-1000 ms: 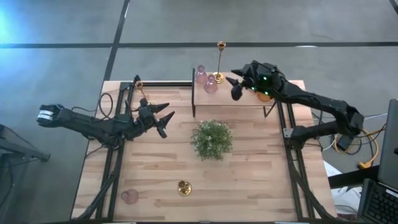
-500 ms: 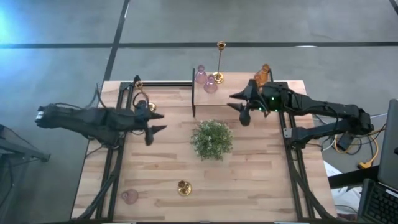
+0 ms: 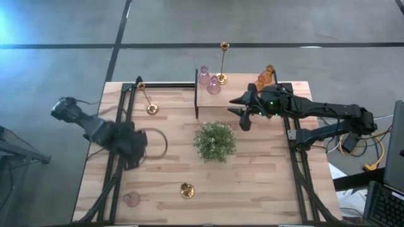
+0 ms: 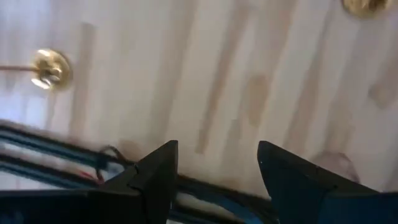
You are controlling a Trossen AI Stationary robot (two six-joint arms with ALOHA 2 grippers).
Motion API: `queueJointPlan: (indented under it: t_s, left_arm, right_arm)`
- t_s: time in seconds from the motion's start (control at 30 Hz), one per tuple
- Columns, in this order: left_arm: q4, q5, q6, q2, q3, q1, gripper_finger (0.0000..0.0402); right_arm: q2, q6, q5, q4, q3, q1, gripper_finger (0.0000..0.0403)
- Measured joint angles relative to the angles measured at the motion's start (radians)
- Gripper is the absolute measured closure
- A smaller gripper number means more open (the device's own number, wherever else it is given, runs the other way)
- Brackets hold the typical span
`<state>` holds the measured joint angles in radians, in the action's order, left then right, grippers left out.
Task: Pick & Place candle stick holders
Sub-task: Put the pink candle holder on the shelf
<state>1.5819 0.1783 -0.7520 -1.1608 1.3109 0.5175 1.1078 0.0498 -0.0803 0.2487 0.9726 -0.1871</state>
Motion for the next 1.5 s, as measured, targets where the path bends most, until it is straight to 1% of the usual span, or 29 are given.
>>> queueJointPlan:
  t_s: [0.1,0.23,0.47,0.6,0.7,0.83,0.97,1.1,1.3,1.5]
  left_arm:
    - [-0.044,-0.056,-0.052,-0.052,-0.004,0.102,0.0177]
    - [-0.012,-0.082,-0.193,-0.105,-0.003,0.237,0.0177]
    - [-0.015,-0.076,-0.553,-0.124,-0.005,0.468,0.0177]
    - [-0.035,-0.029,-0.665,-0.136,-0.008,0.564,0.0177]
    - [-0.076,-0.003,-0.673,-0.156,-0.024,0.607,0.0177]
    - [-0.16,-0.007,-0.607,-0.189,-0.082,0.64,0.0177]
    - [-0.252,-0.074,-0.556,-0.208,-0.139,0.642,0.0177]
    - [-0.36,-0.08,-0.556,-0.211,-0.186,0.642,0.0177]
    - [-0.544,-0.084,-0.564,-0.211,-0.236,0.642,0.0177]
    - [-0.549,-0.087,-0.561,-0.211,-0.272,0.641,0.0177]
  right_arm:
    - [0.008,0.001,0.0,0.001,0.0,0.0,0.0249]
    - [0.009,0.002,0.0,-0.001,0.0,0.0,0.0249]
    - [0.008,0.003,0.0,-0.011,0.0,0.0,0.0258]
    - [0.008,0.001,0.0,-0.05,0.0,0.0,0.026]
    - [0.008,0.0,0.001,-0.084,0.0,0.0,0.0257]
    - [0.007,-0.005,0.001,-0.113,0.0,-0.001,0.0254]
    - [0.007,-0.018,0.001,-0.115,0.0,-0.001,0.0259]
    - [0.007,-0.027,0.001,-0.117,0.0,-0.001,0.0264]
    - [0.007,-0.035,0.0,-0.117,0.0,-0.001,0.0259]
    - [0.007,-0.035,0.0,-0.117,0.0,-0.001,0.0258]
